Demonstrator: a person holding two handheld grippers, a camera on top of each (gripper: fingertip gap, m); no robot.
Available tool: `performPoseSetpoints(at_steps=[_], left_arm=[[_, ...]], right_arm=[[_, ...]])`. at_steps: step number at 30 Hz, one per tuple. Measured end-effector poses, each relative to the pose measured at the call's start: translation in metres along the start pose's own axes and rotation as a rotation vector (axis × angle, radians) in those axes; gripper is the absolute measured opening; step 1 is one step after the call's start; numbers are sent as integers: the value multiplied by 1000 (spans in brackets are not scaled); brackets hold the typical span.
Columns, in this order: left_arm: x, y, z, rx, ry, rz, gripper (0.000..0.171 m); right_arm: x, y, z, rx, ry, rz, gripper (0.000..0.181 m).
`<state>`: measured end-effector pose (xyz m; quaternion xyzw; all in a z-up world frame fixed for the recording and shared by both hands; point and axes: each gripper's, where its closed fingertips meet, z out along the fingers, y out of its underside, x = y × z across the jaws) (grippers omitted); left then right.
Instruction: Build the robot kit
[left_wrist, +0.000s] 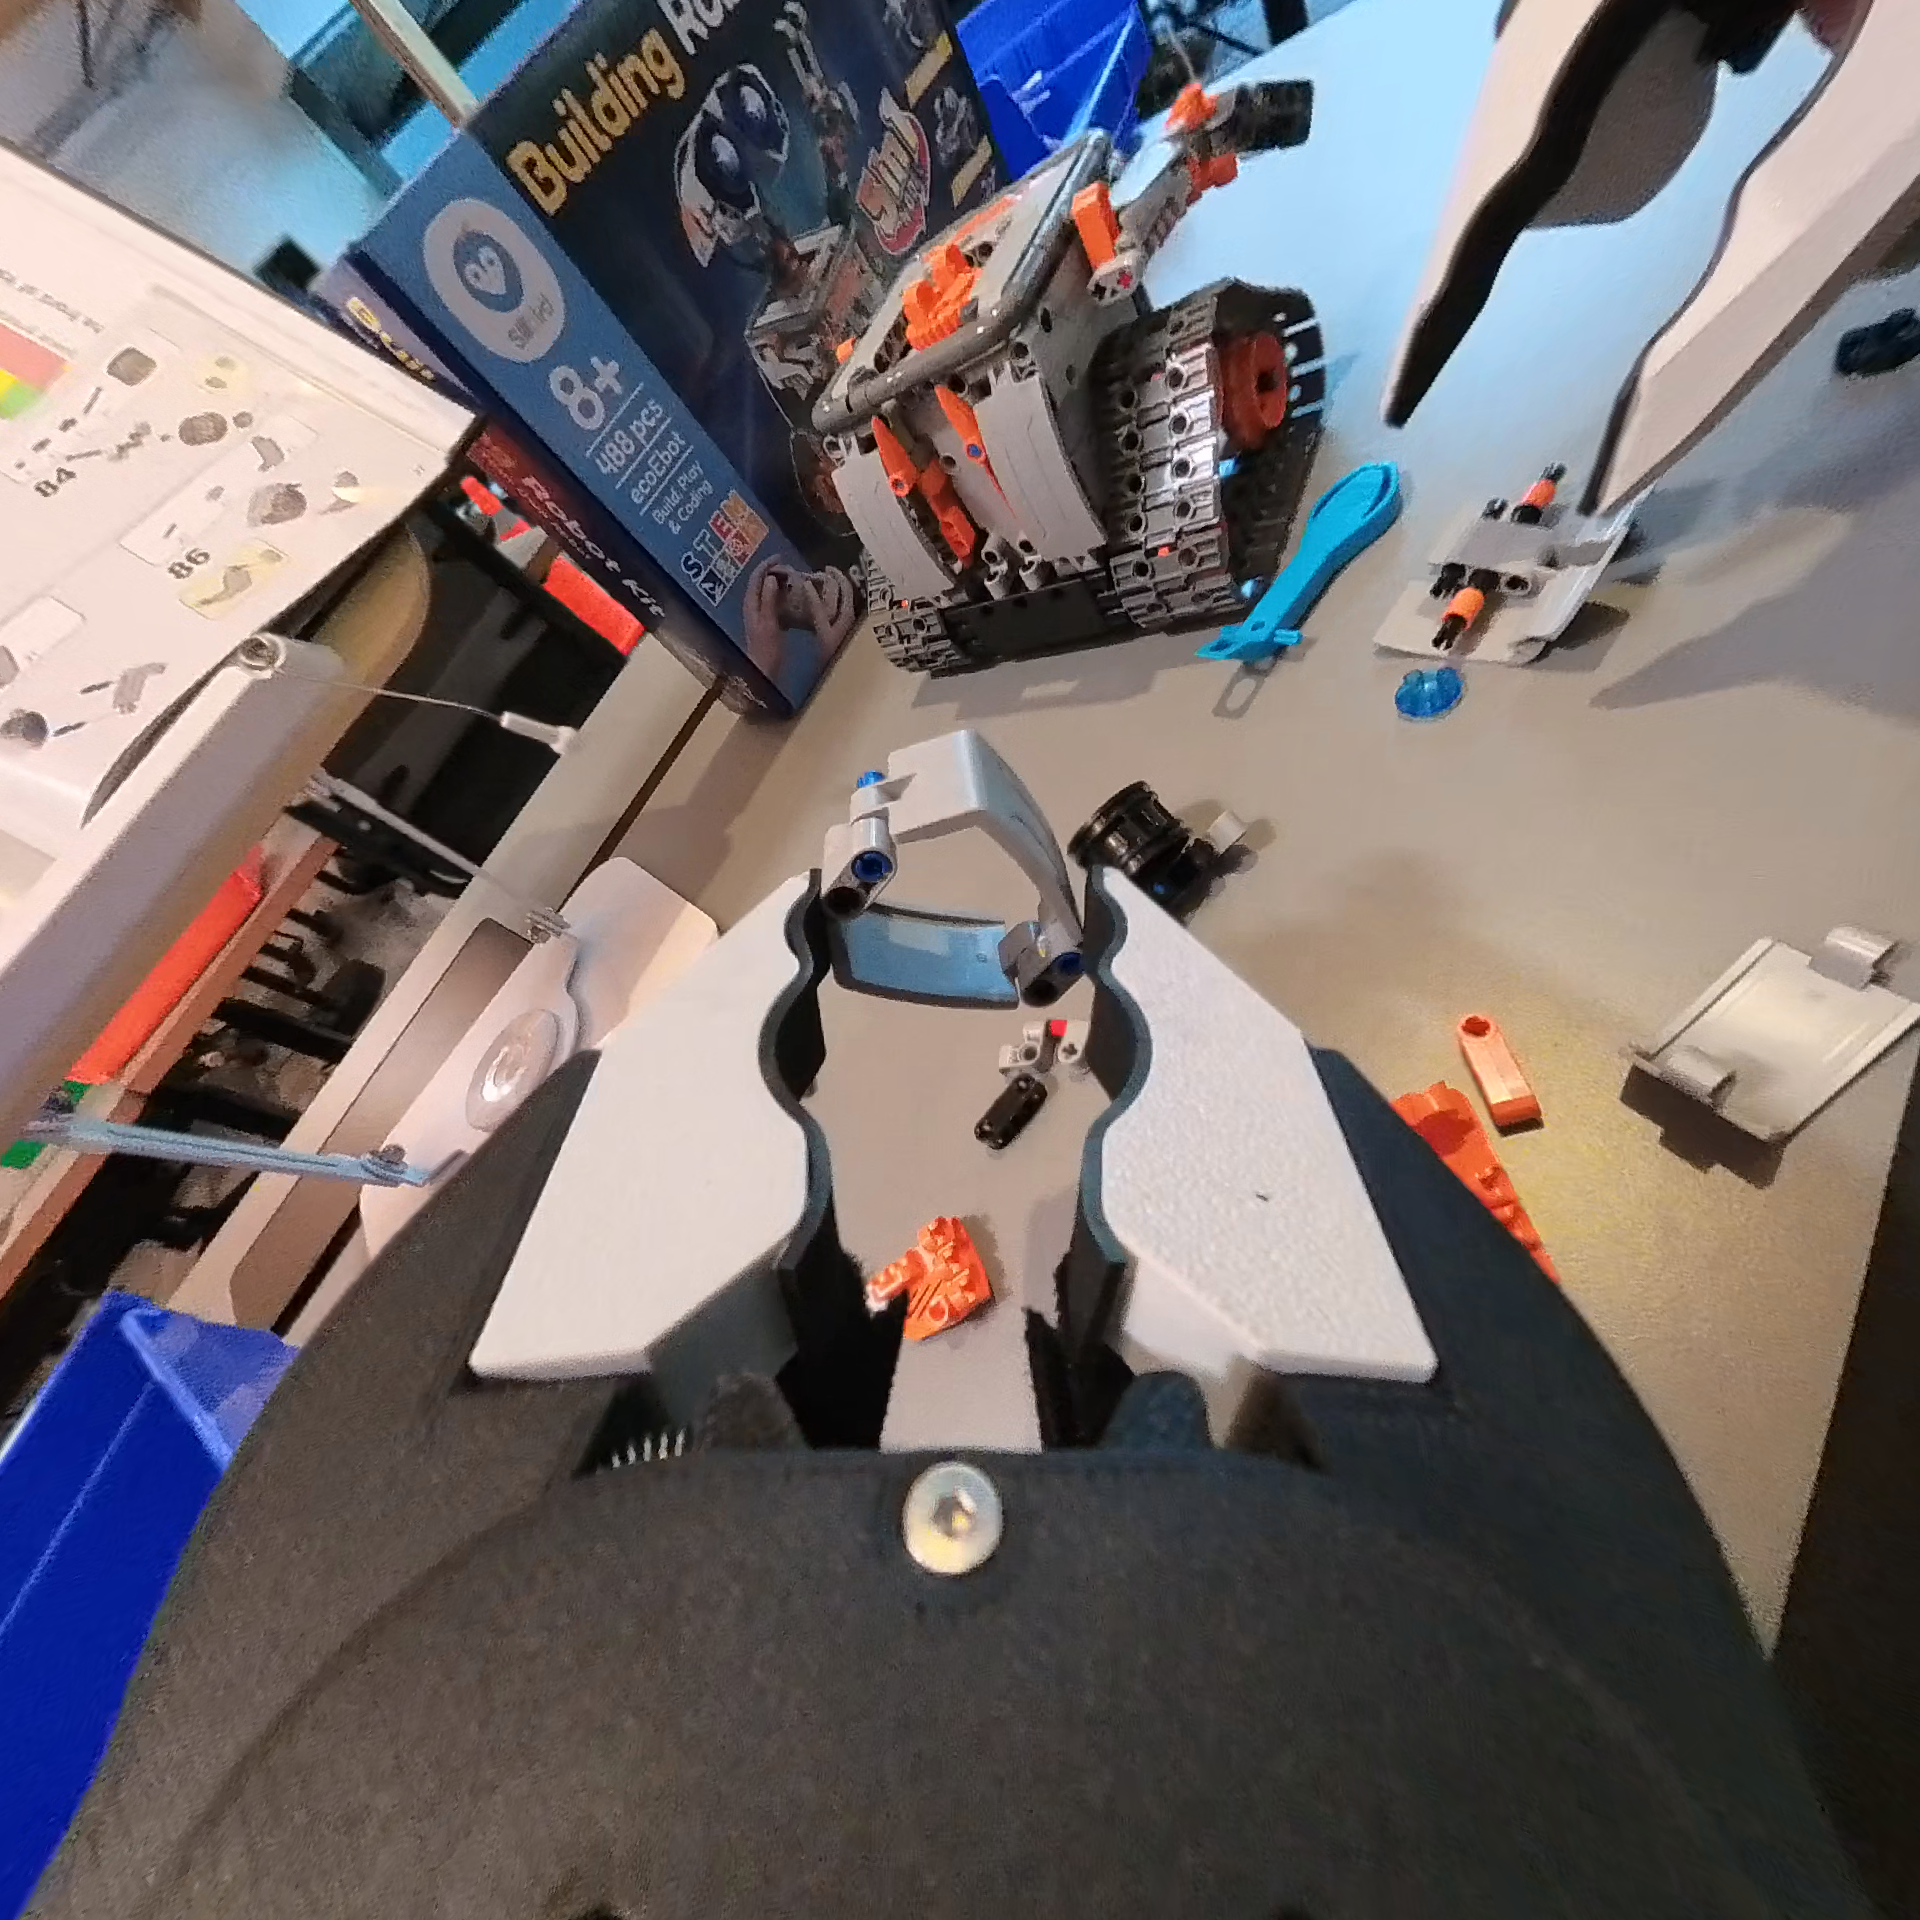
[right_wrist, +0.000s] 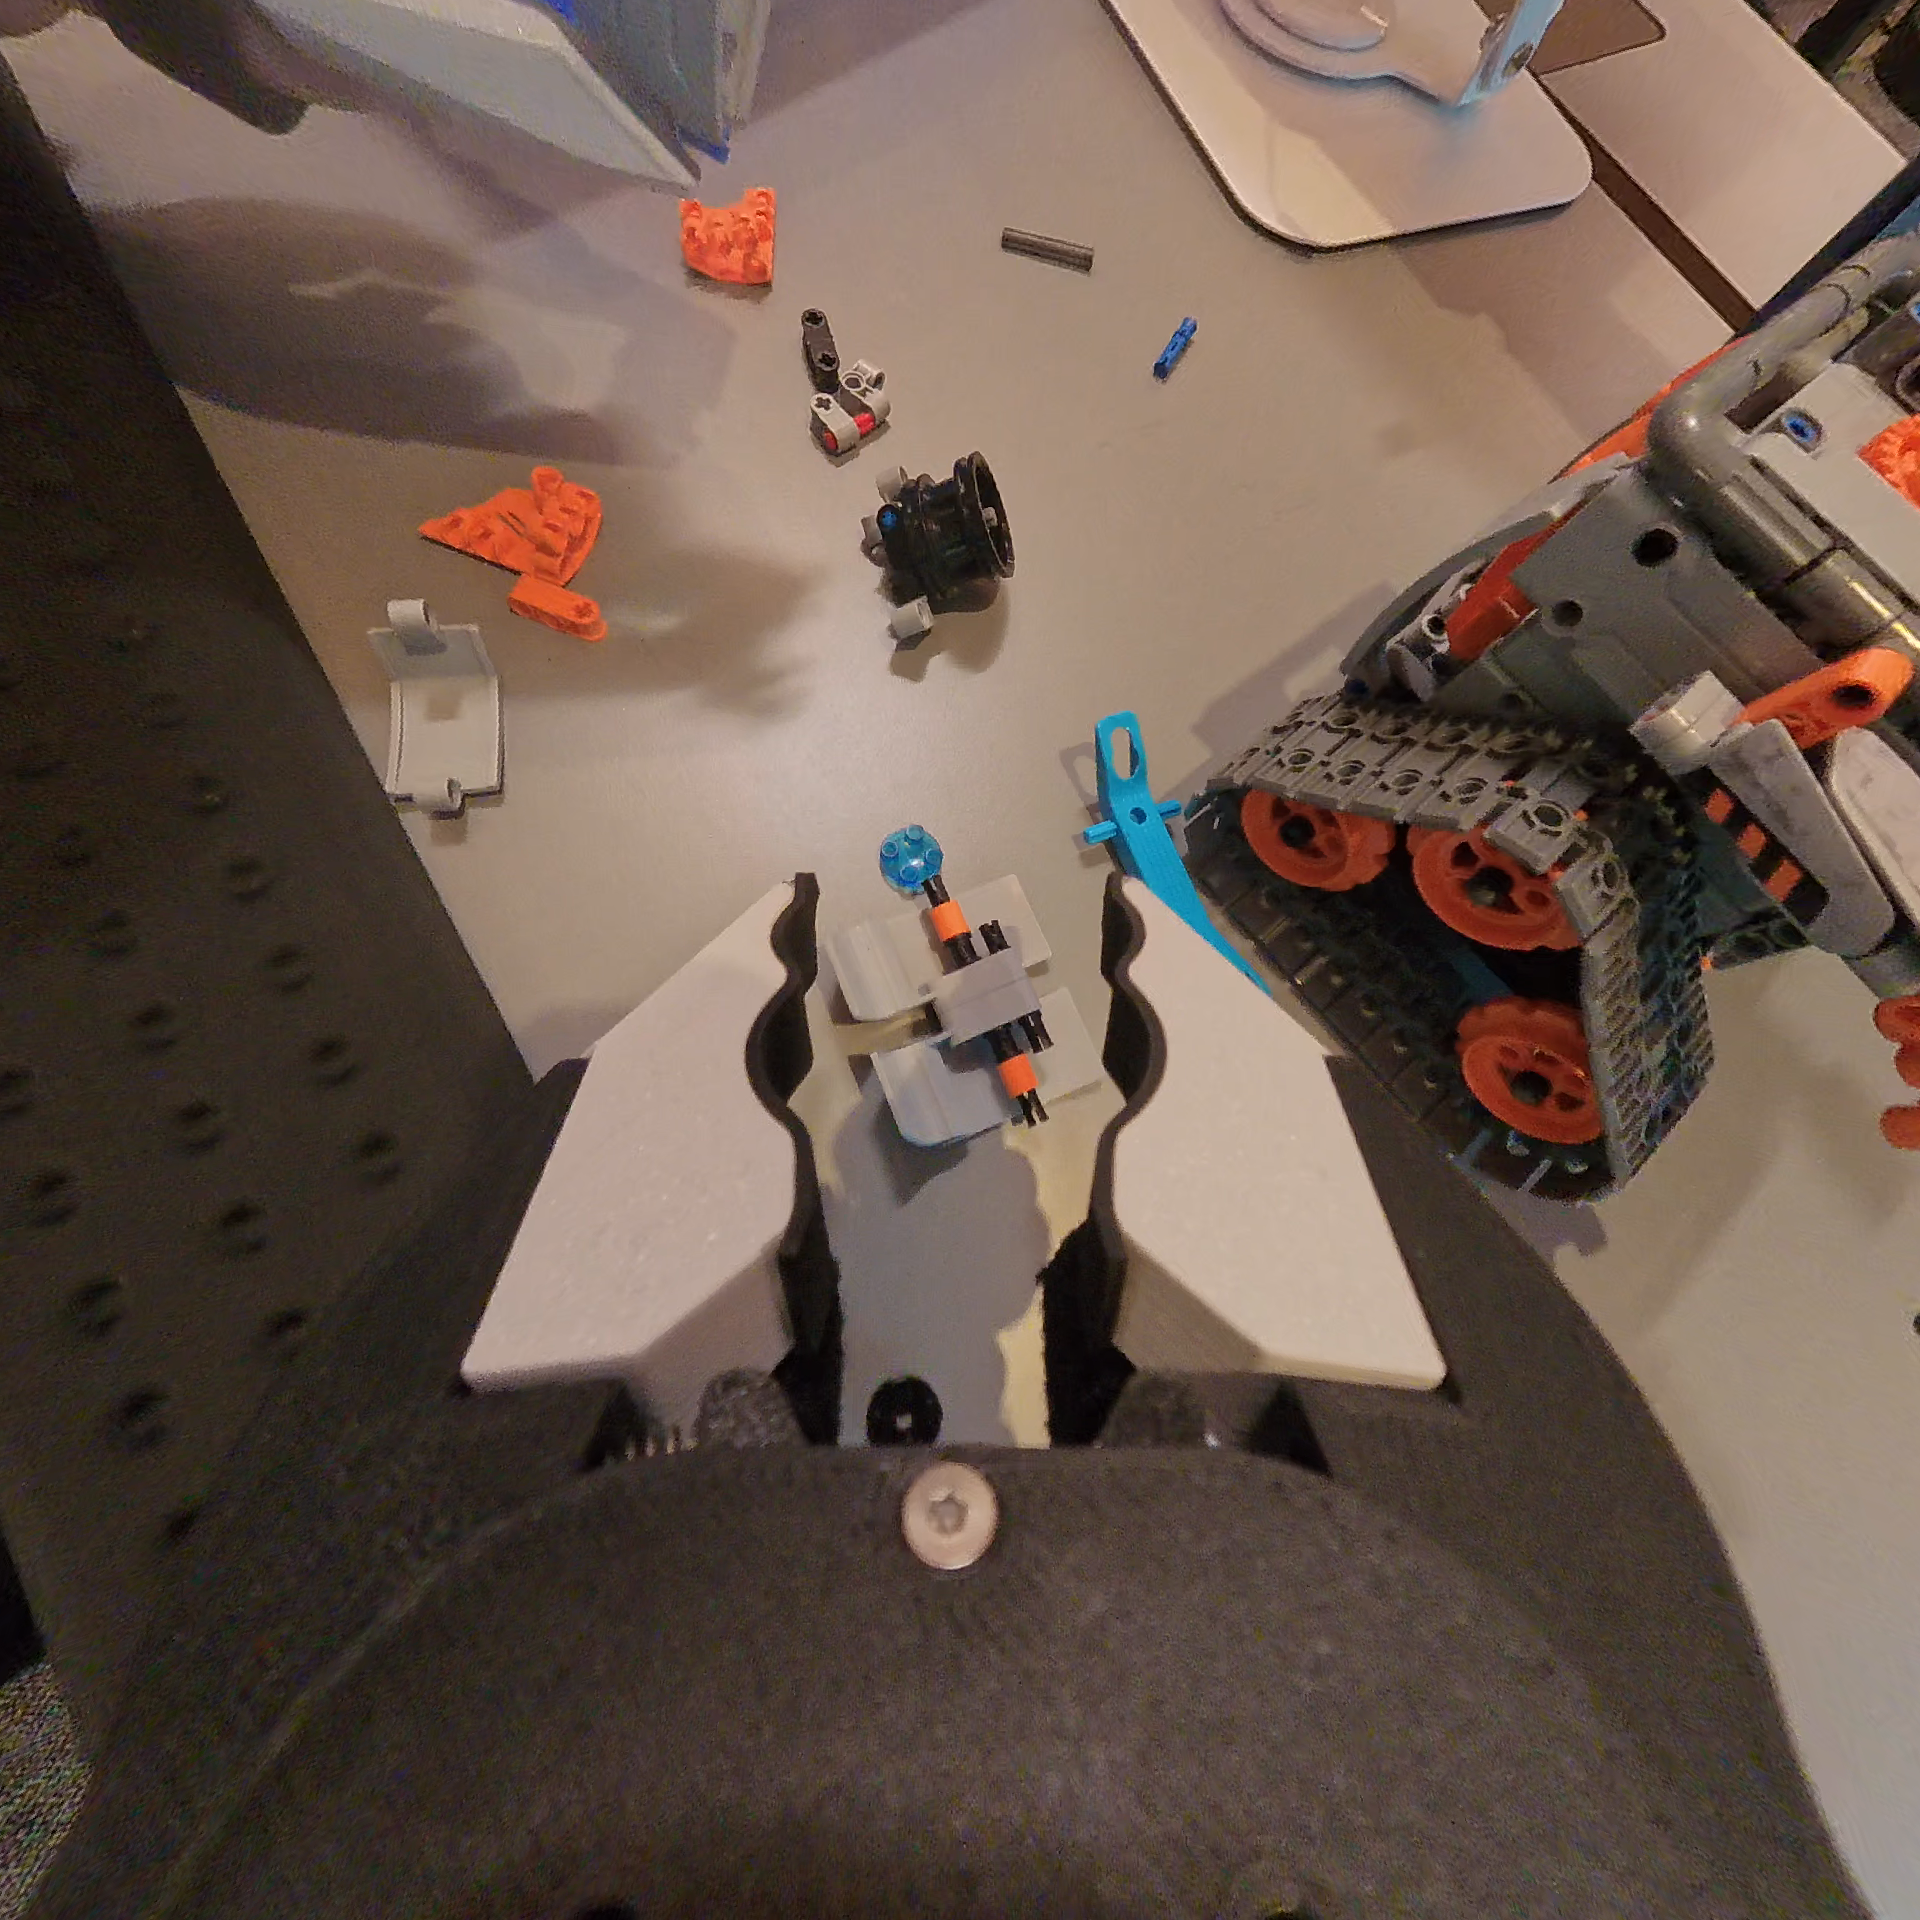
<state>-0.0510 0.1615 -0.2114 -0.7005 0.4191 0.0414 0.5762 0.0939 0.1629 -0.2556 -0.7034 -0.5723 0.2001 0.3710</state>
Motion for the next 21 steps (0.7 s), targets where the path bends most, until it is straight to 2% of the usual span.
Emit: performPoseSetpoints(at_steps=[4,9,14,18,21], left_arm=[[4,8,0,-48,23,-8,46],[8,20,0,-108,68,-70,46],[12,29,2,-144,111,-120,46],[15,29,2,-142,141,-150,46],[15,33,2,-150,148,-157,46]], right_arm=[[-8,-10,9,7,-25,-9,54],[-16,-34,37,-23,-37,-59,53],[0,-52,69,-91,2,-27,49],[-13,-51,95,-160,-113,-13,52],[-18,-45,108,-228,-126,-72,44]])
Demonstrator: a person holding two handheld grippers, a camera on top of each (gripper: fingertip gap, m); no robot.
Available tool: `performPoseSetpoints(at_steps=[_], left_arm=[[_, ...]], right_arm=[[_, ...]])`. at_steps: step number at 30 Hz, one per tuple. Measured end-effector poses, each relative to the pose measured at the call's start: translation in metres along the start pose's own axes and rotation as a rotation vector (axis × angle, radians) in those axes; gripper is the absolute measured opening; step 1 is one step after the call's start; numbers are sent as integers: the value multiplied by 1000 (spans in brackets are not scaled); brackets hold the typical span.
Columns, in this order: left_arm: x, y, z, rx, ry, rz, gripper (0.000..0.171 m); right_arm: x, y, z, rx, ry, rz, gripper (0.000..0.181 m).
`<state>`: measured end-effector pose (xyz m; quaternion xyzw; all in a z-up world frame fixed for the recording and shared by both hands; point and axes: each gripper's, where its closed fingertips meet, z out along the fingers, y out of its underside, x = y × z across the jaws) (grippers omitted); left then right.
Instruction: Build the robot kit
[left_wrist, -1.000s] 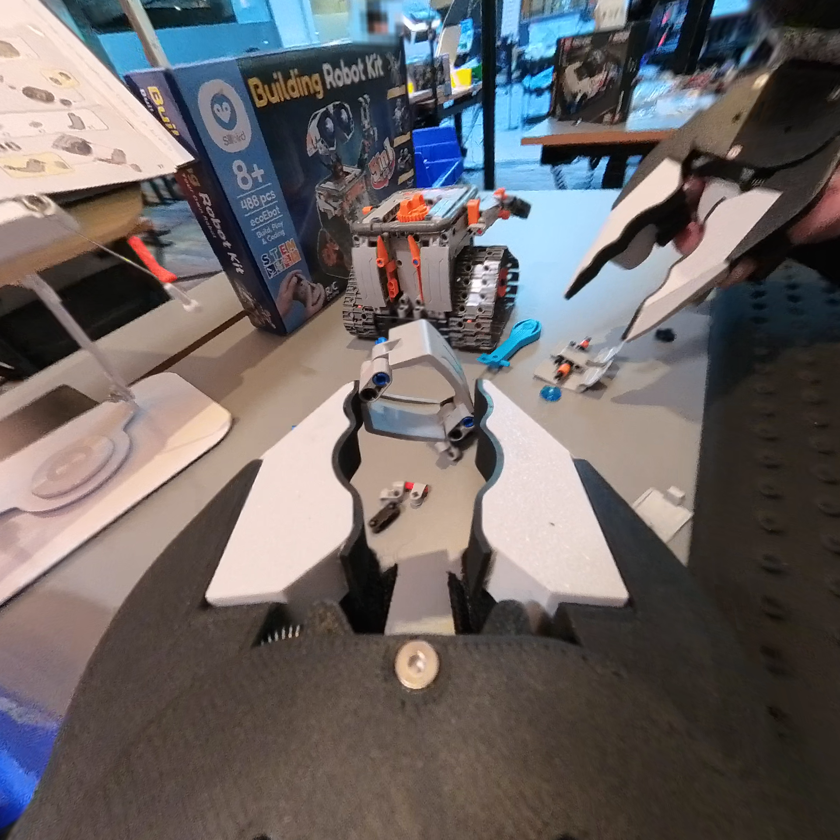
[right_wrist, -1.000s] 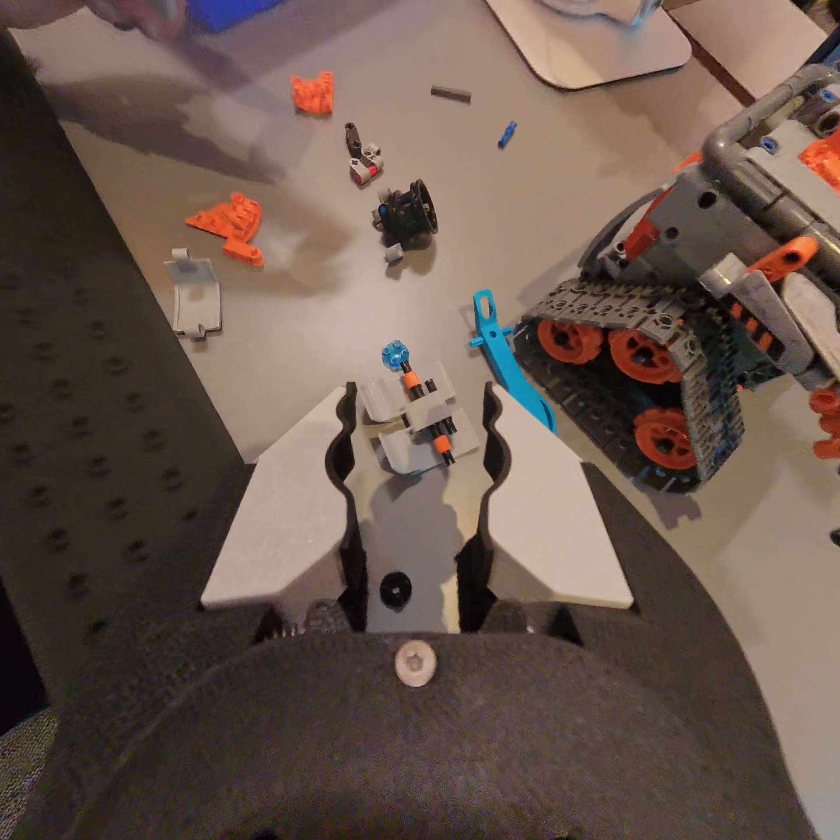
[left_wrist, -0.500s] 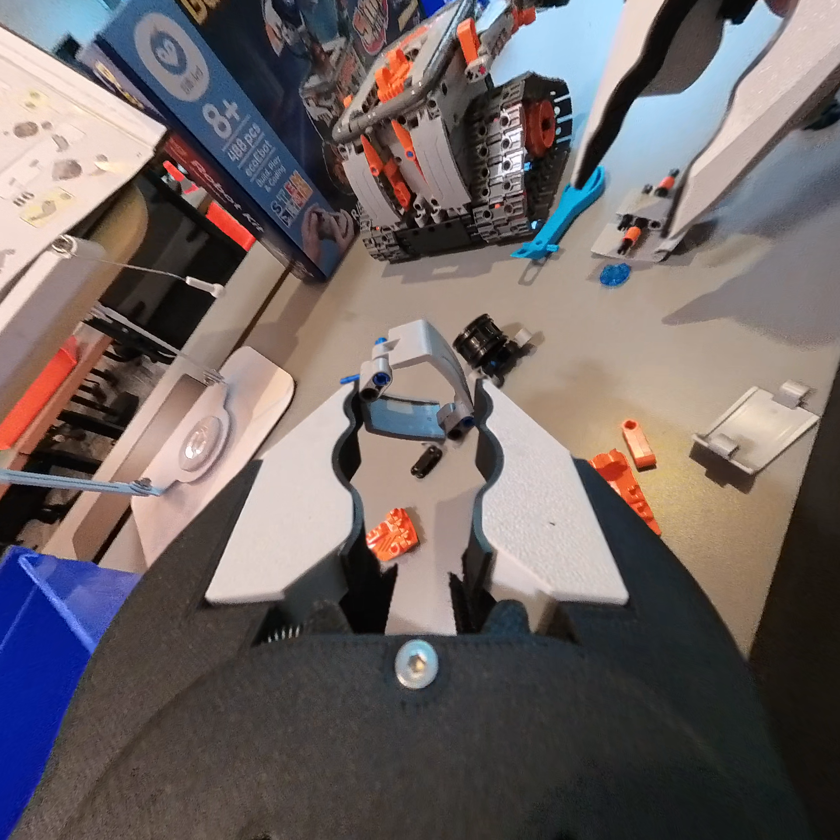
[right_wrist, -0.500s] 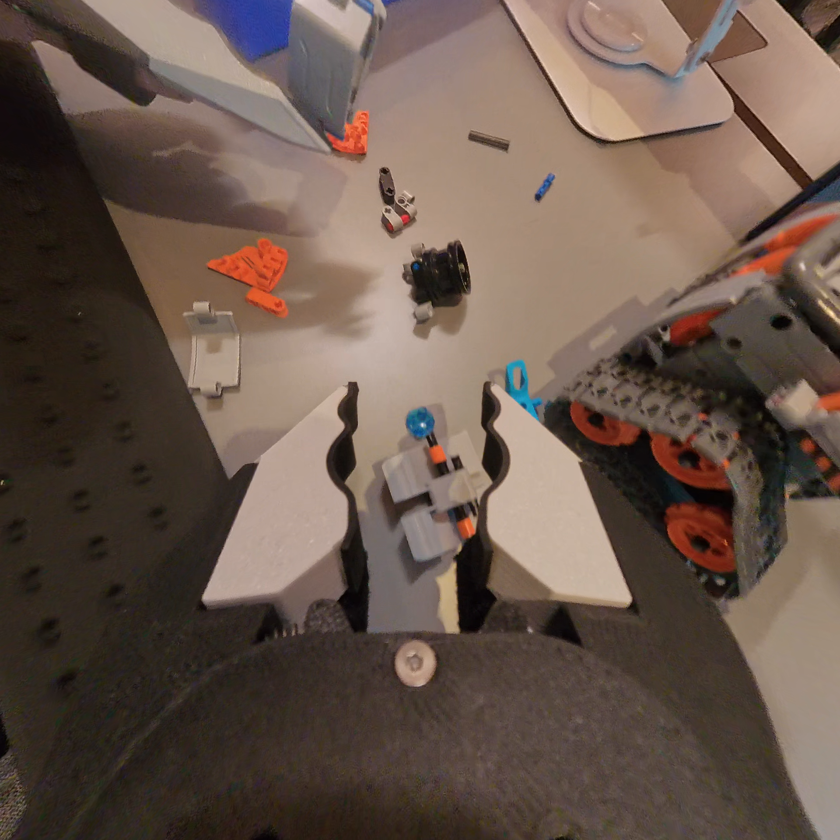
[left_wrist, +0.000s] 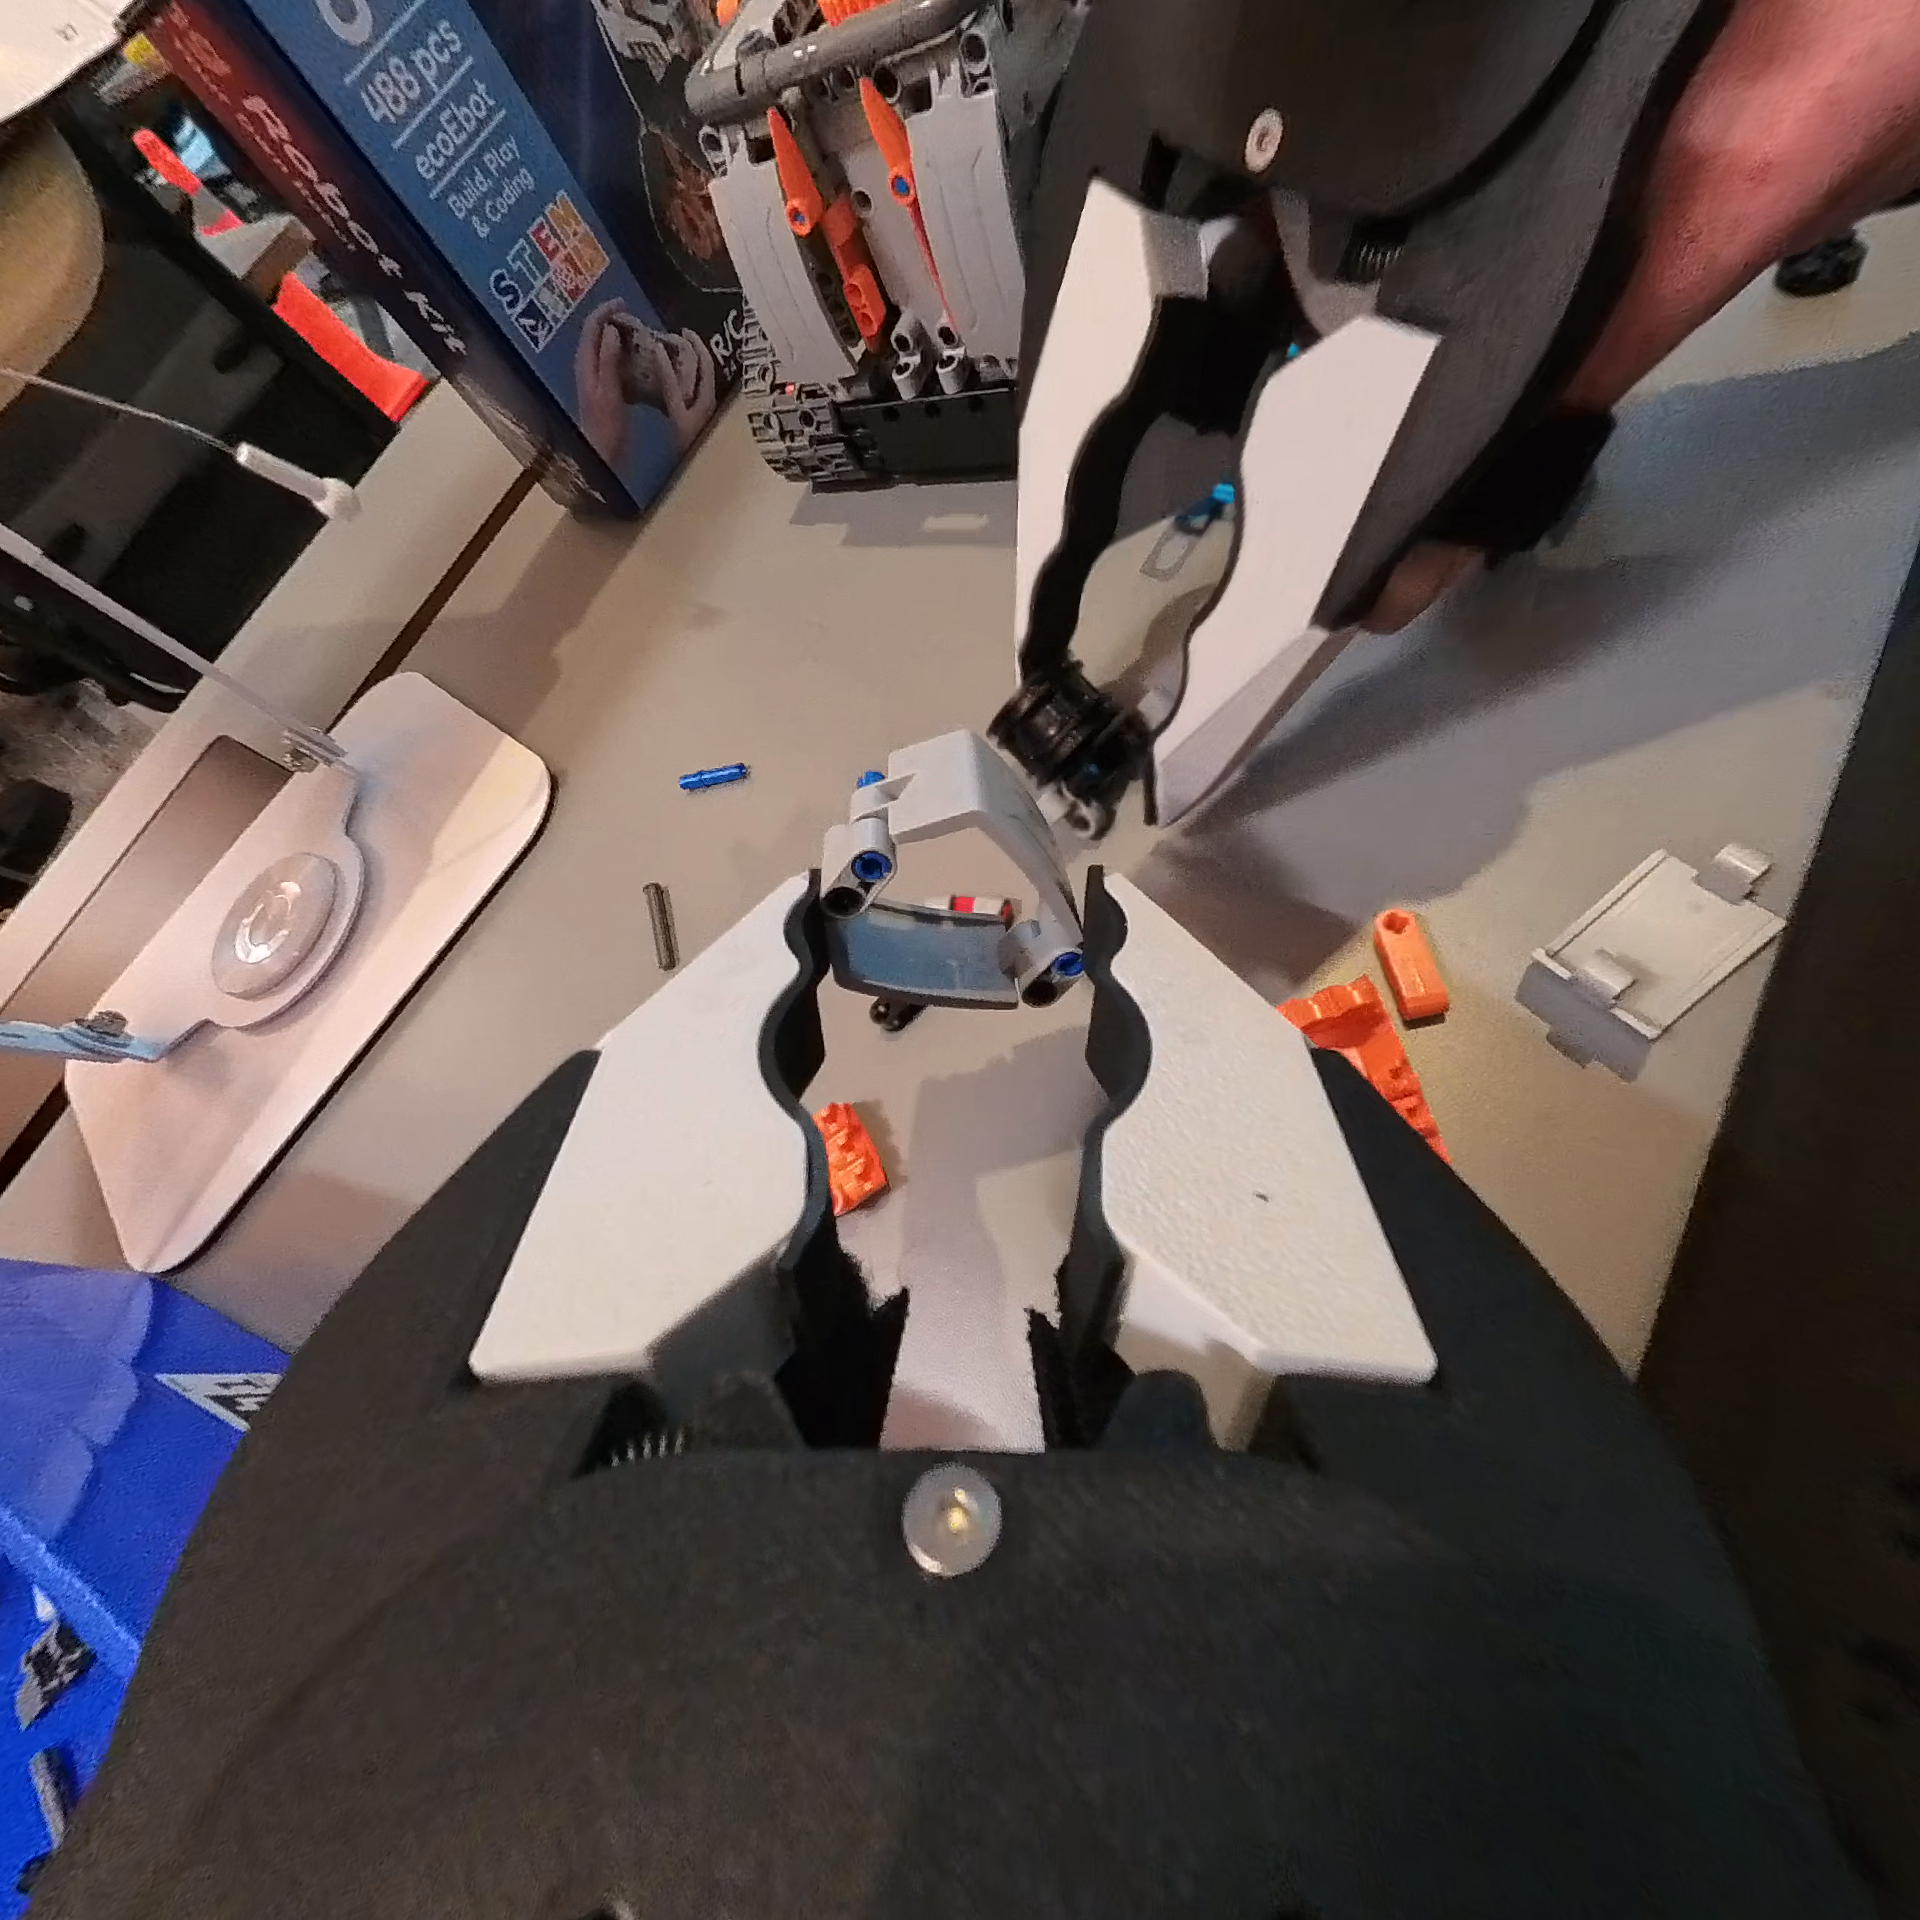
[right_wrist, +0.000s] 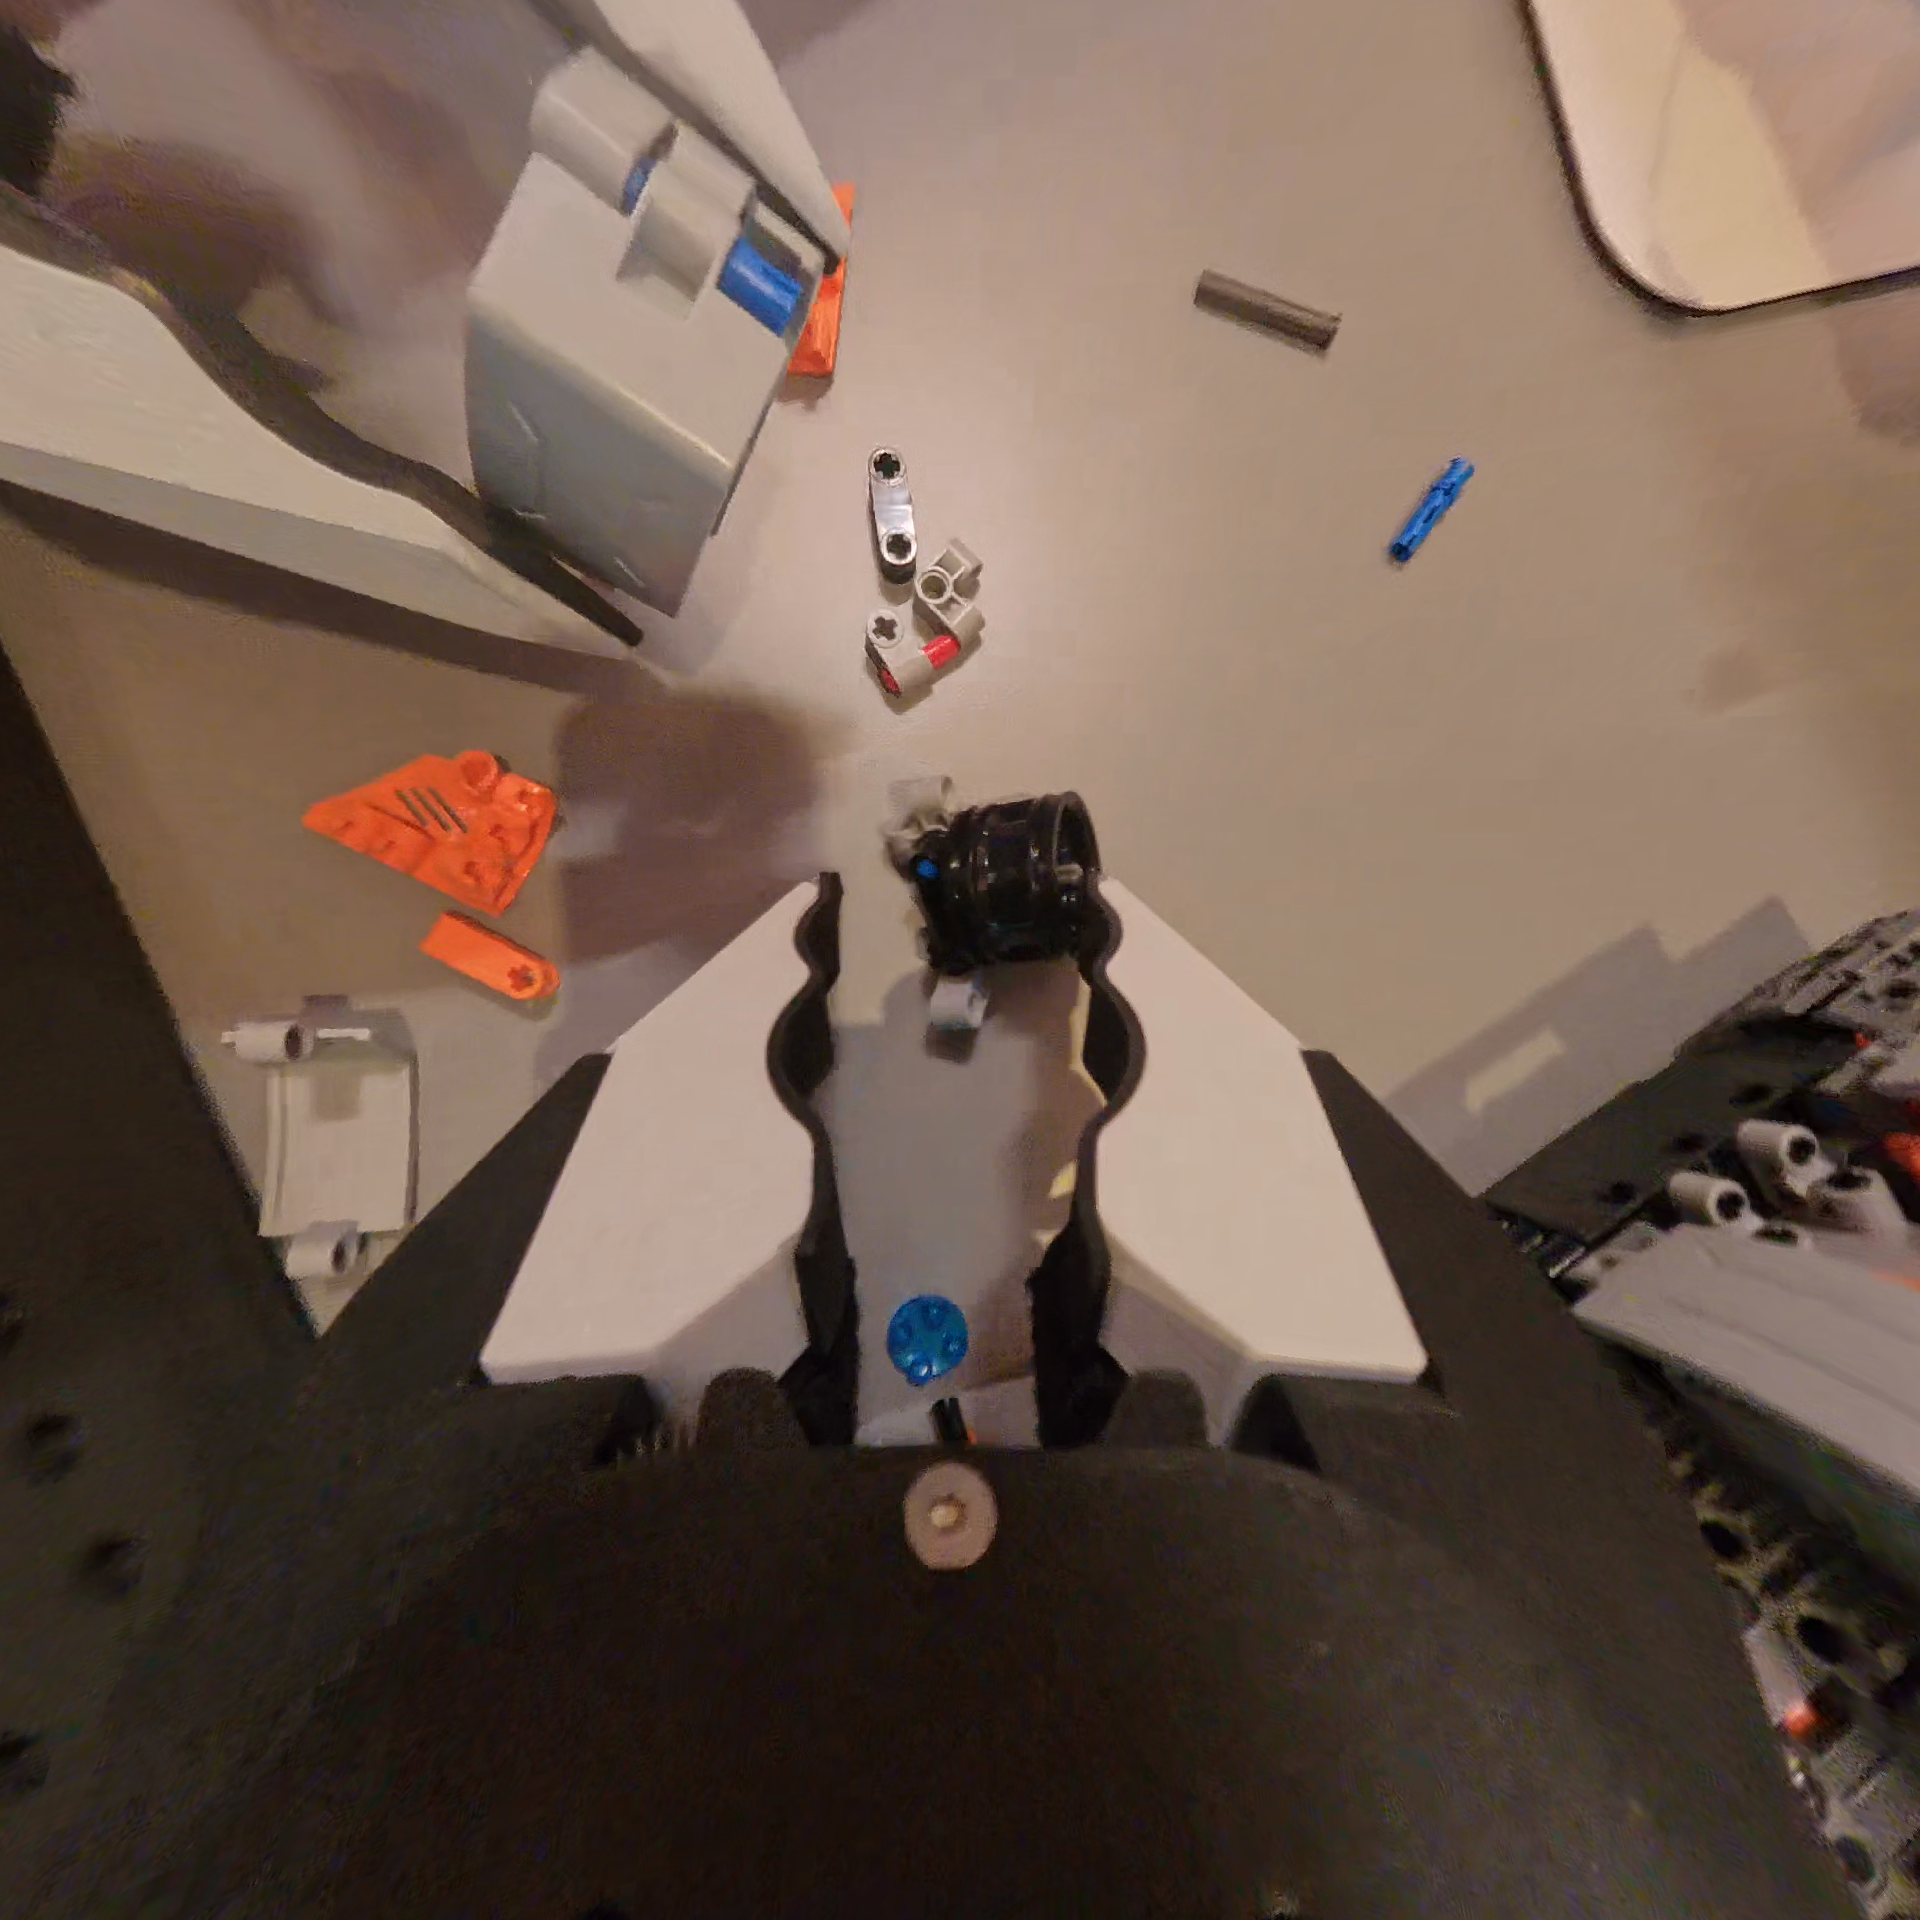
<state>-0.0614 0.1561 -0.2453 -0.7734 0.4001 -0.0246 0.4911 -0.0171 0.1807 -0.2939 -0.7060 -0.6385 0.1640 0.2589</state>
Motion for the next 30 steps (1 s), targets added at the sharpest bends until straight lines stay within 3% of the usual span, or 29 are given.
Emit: performPoseSetpoints(at_steps=[2,11,15,21,30], left_arm=[[0,0,-1,7,13,-14,46],[8,-2,-2,34,81,-42,46],[14,1,3,15,122,-50,46],[29,16,22,-129,232,-63,46],[39,1,16,26,405,-201,46]], right_arm=[[-5,0,4,-21,-18,-50,29],[-31,-1,-1,-11,-34,-400,28],[-32,8,-8,-19,-59,-429,28],[-26,16,-13,-15,-53,-409,29],[-36,21,-13,-14,-111,-430,33]])
